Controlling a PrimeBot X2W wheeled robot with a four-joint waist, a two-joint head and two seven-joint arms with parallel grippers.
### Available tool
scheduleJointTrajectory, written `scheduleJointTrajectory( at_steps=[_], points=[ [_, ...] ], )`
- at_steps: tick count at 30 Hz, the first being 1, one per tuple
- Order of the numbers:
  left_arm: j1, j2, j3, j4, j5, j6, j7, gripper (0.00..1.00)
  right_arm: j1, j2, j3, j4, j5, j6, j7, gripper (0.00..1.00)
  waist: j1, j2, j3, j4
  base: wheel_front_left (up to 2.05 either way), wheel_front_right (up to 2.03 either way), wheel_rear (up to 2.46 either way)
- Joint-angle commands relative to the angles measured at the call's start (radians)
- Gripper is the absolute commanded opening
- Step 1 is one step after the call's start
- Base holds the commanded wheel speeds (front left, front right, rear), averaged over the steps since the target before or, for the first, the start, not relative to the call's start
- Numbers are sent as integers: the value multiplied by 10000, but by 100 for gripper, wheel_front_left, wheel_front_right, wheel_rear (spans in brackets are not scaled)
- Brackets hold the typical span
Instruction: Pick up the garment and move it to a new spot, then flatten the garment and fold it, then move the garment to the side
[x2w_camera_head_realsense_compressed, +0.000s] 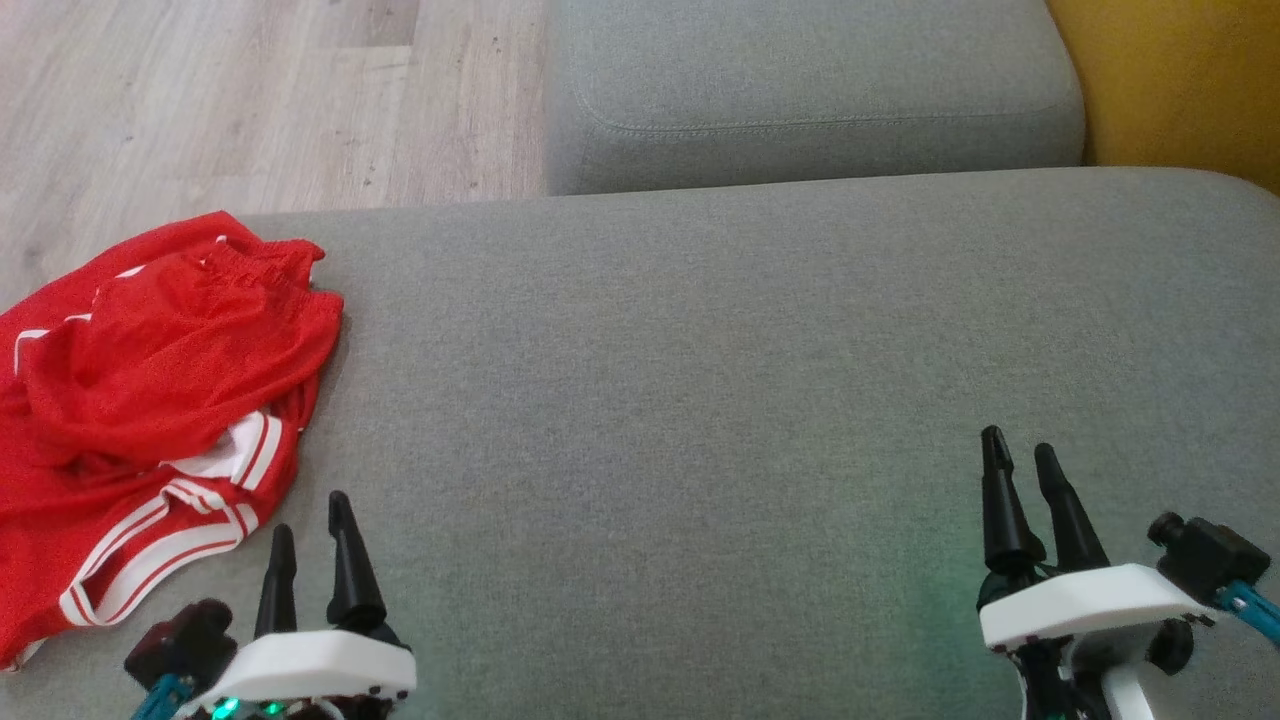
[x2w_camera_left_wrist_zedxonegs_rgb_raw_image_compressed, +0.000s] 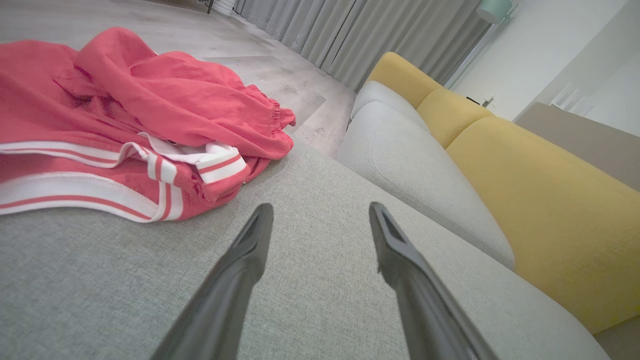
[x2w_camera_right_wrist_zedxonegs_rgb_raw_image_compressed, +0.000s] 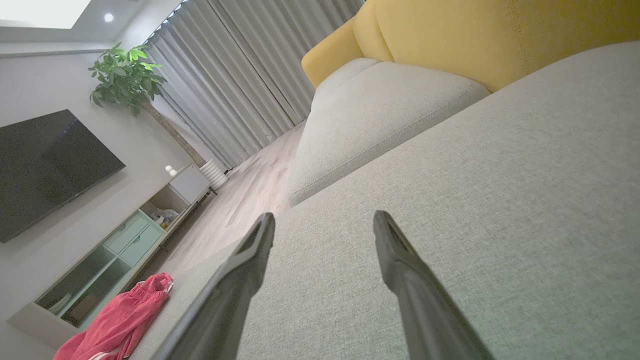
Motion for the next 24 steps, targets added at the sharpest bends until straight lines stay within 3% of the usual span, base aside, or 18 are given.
scheduleJointTrajectory(
  at_steps=[1,24],
  points=[
    [-250,90,75,-396,375,70,-142,100,-239,-84,218,-433,-362,-5,-143,100,0,0,5,2,0,0,0],
    [-287,208,-438,-624,3264,628,-788,100,-314,-99,583,-728,-2962,-6,-792,100,0,0,20,93,0,0,0]
  ],
)
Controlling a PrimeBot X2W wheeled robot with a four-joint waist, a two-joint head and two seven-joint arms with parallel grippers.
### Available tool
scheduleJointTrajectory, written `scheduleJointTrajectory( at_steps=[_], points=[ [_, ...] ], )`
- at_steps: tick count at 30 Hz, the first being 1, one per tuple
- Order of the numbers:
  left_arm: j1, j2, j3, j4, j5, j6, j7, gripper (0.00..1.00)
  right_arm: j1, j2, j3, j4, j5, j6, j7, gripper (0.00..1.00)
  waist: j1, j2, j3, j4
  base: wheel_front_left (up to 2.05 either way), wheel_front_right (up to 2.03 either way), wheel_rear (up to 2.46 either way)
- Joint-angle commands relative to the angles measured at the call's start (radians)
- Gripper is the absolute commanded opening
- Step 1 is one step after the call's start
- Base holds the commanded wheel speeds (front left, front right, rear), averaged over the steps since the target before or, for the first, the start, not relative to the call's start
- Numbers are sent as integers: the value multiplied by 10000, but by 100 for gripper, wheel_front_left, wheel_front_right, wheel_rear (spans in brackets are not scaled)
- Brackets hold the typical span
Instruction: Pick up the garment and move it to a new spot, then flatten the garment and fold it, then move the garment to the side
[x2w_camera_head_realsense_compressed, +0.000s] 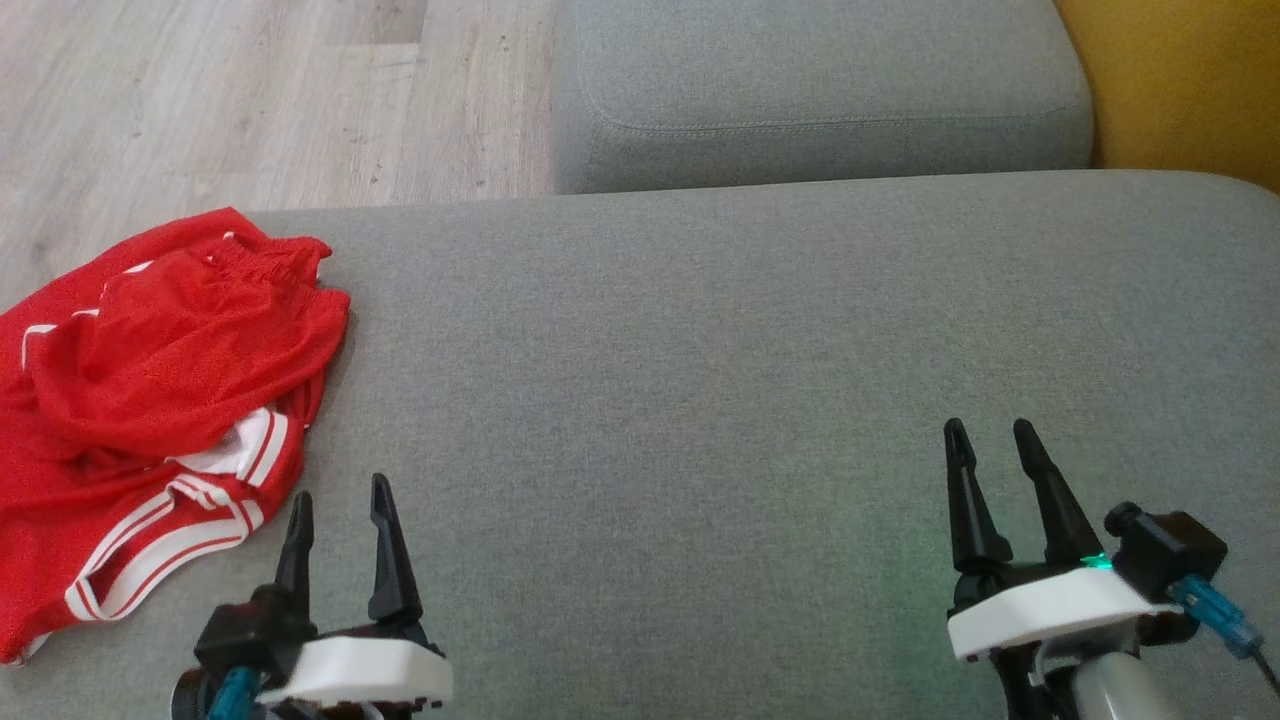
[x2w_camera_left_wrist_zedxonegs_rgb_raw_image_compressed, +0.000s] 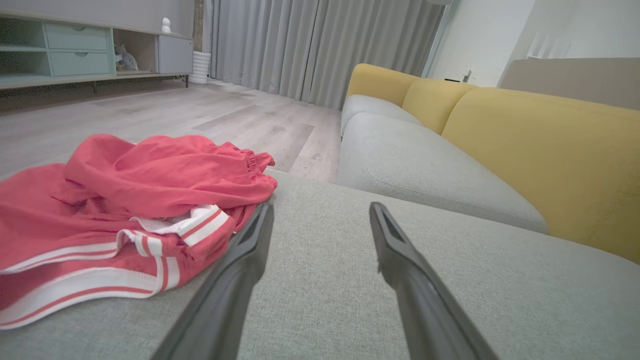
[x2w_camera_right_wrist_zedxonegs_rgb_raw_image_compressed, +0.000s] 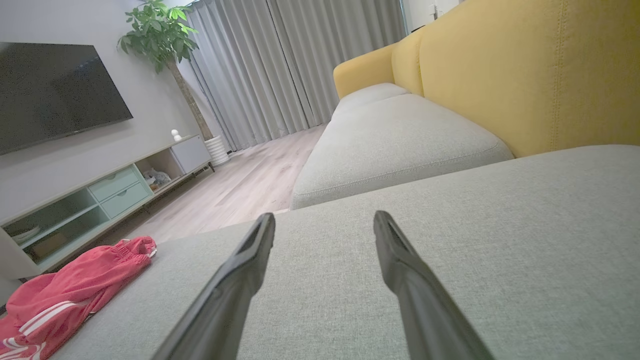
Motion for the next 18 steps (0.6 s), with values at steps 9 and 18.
scheduleJointTrajectory(
  at_steps=[9,18],
  points=[
    [-228,206,46,-277,1409,362,-419,100,-375,-96,-12,542,-1175,-6,-431,100,0,0,-63,-47,0,0,0],
    [-282,190,-4,107,2312,466,-683,100,-472,-103,-165,1072,-2056,-7,-697,100,-1,0,-53,-14,0,0,0]
  ],
)
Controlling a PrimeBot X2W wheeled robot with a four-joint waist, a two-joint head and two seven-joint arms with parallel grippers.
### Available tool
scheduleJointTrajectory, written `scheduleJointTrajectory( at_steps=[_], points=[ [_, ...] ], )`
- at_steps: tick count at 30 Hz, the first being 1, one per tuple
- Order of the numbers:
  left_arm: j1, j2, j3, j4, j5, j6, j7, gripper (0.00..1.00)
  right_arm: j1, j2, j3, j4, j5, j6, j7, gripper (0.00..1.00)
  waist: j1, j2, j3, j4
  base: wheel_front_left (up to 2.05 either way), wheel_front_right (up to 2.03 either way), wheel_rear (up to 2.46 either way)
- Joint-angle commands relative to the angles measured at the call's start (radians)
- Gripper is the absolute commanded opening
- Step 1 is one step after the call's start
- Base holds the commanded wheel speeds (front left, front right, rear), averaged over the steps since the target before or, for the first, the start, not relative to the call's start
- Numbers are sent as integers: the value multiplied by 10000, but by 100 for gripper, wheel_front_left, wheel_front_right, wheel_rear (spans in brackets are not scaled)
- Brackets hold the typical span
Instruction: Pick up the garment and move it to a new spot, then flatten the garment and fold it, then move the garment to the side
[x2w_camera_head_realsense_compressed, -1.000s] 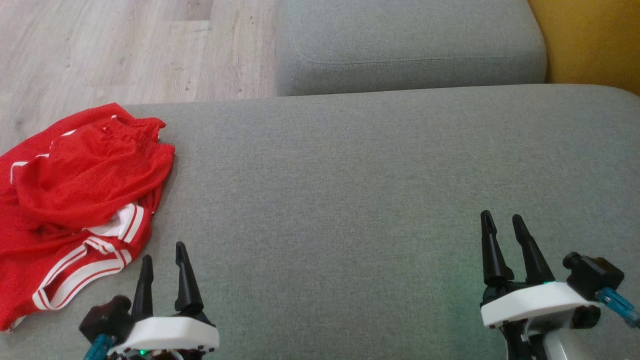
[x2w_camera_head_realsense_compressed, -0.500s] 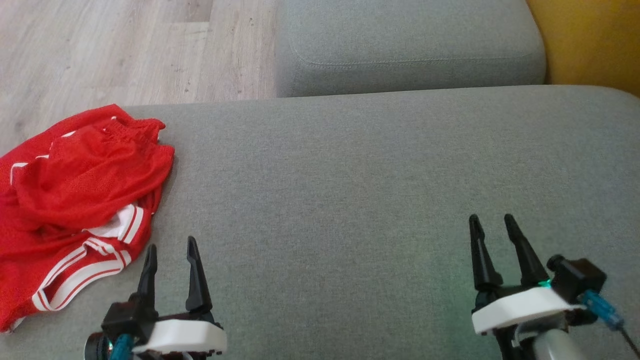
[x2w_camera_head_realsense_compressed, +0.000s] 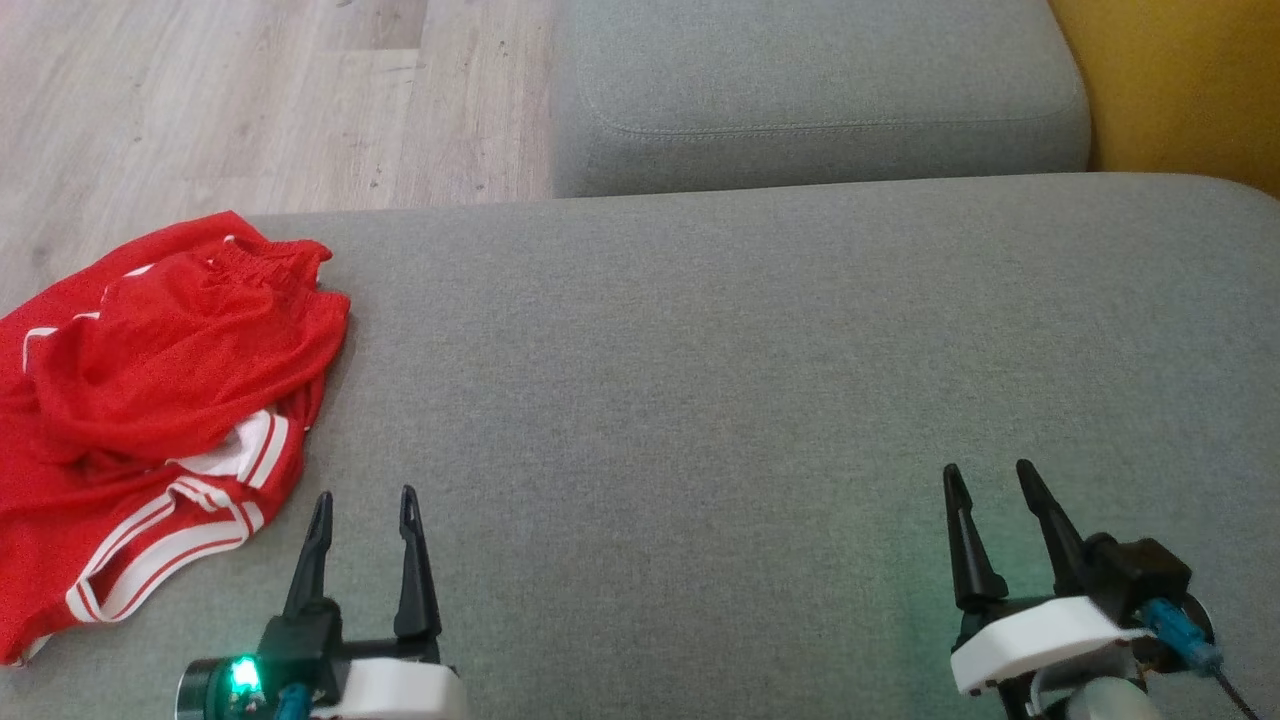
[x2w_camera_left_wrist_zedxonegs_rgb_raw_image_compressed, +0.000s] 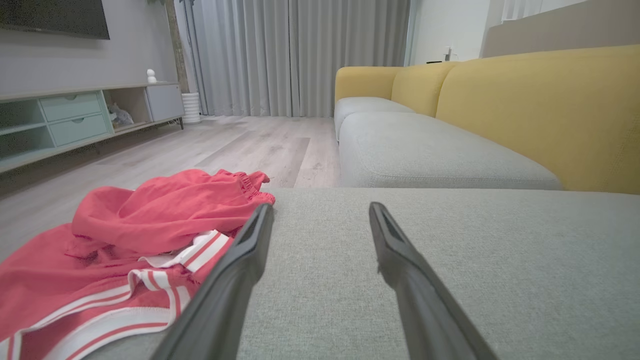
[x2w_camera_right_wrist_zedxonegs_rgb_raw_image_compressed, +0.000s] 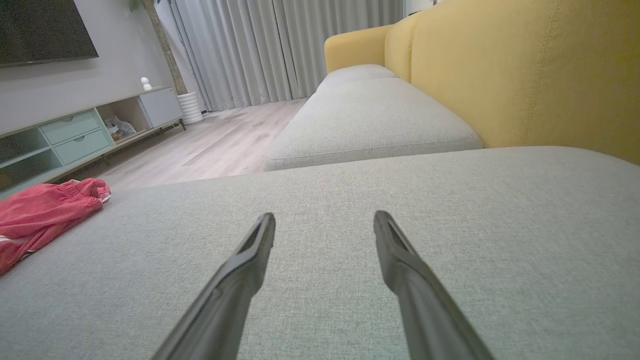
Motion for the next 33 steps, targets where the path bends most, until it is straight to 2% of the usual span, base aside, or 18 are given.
scheduleJointTrajectory(
  at_steps=[1,8,25,33],
  points=[
    [-316,83,252,-289,389,109,-185,100,-465,-100,218,-252,-357,-7,-197,100,1,0,13,13,0,0,0],
    [-279,58,210,-291,1245,223,-387,100,-519,-104,244,-77,-1171,-7,-400,100,1,0,-10,52,0,0,0],
    [-299,-12,384,-7,1213,85,-387,100,-501,-104,144,33,-1078,-7,-400,100,1,0,-106,110,0,0,0],
    [-386,-57,418,73,1127,83,-387,100,-453,-104,177,45,-1174,-7,-400,100,1,0,-100,802,0,0,0]
  ],
)
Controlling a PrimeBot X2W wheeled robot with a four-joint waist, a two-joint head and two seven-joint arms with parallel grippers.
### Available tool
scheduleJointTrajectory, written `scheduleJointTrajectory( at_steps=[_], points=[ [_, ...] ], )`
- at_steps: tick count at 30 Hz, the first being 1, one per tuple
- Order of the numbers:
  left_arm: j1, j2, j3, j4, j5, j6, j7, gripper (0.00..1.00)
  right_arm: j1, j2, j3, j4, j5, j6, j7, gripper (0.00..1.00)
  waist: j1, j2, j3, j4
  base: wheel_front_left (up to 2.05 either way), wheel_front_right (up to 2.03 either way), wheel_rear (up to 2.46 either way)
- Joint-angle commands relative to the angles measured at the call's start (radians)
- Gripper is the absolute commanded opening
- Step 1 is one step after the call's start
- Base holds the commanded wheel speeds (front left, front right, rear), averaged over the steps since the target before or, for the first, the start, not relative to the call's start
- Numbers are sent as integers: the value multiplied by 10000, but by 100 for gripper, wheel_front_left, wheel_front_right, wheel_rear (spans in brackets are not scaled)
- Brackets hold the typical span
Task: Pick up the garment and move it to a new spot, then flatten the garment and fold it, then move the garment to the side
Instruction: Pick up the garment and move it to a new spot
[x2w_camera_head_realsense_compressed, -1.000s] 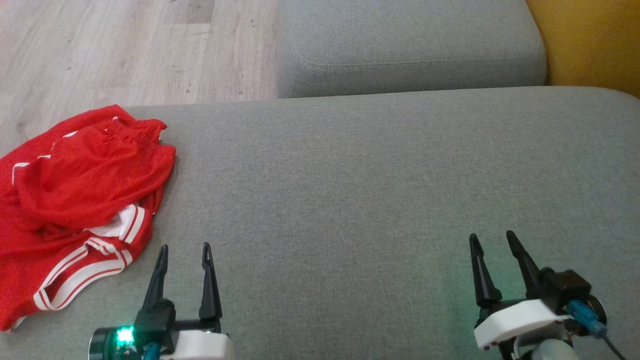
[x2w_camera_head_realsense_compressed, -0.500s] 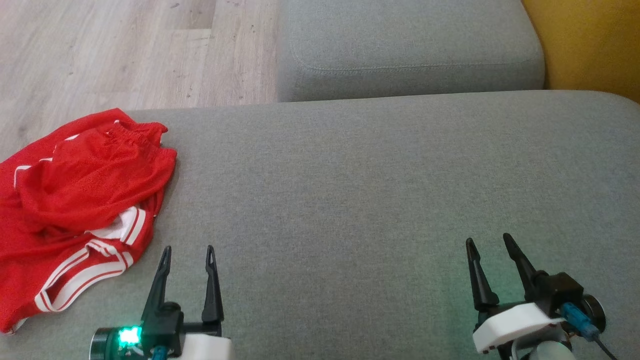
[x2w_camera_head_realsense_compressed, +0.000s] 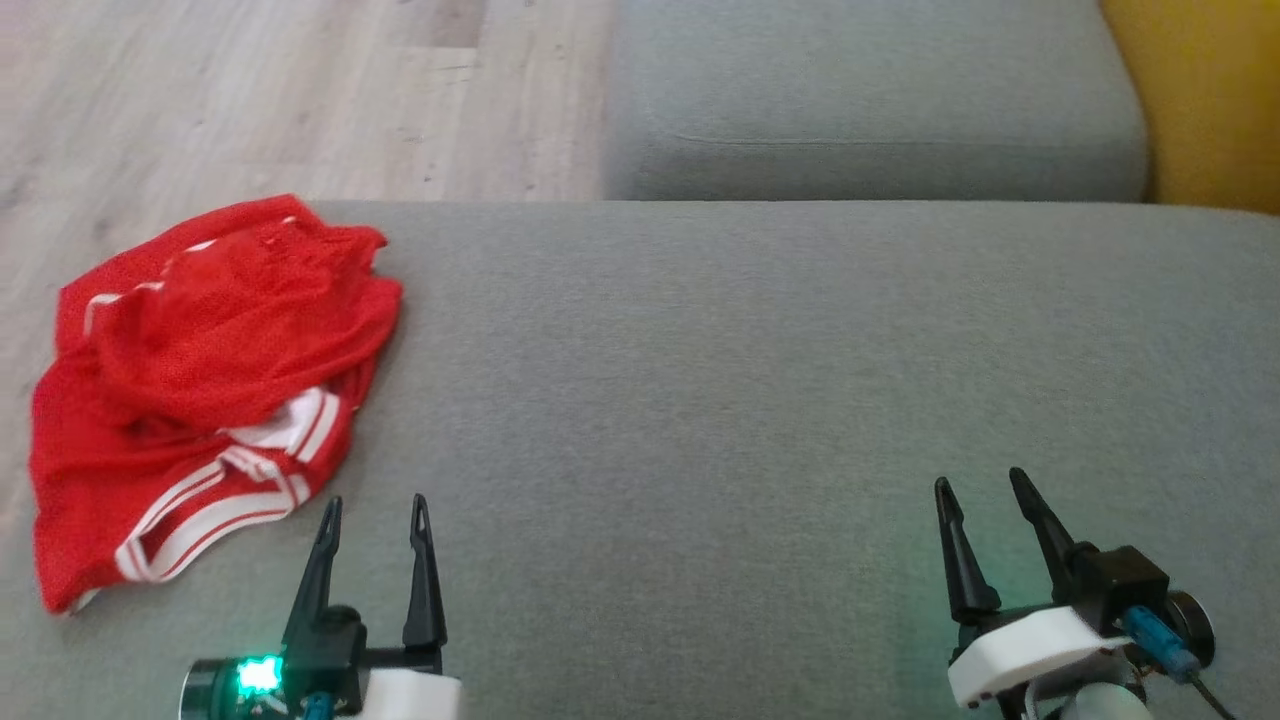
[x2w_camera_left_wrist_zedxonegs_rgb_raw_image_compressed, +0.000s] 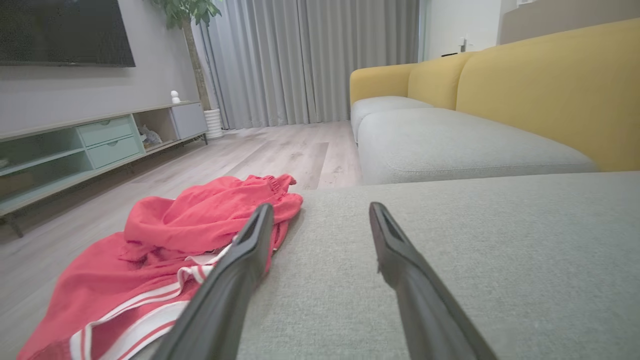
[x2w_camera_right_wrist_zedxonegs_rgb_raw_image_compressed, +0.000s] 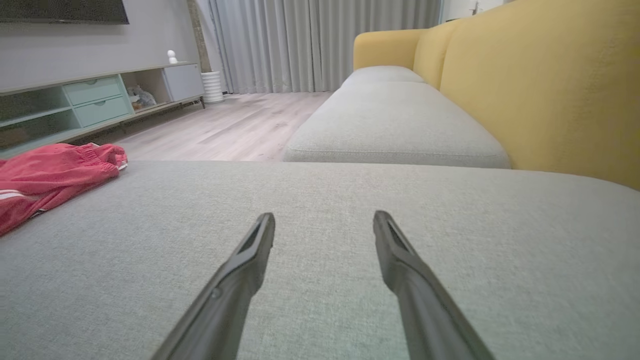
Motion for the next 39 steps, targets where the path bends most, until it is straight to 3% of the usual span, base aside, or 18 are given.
scheduleJointTrajectory(
  at_steps=[1,11,19,27,39],
  points=[
    [-373,-16,376,-254,-48,-36,-109,100,-436,-101,237,-293,-48,-7,-114,100,-1,0,-5,245,0,0,0],
    [-229,29,601,-374,97,-61,-109,100,-259,-100,596,-305,37,-7,-114,100,-1,0,-113,2046,0,0,0],
    [-69,118,811,-486,150,-58,-109,100,-170,-100,749,-337,90,-7,-115,100,-1,0,-164,3014,0,0,0],
    [-38,158,882,-497,195,-117,-109,100,-120,-100,719,-350,123,-7,-115,100,-1,0,-220,3585,0,0,0],
    [-8,145,1040,-638,194,-56,-109,100,-306,-100,891,-300,85,-7,-115,100,-1,0,-85,3712,0,0,0]
  ],
)
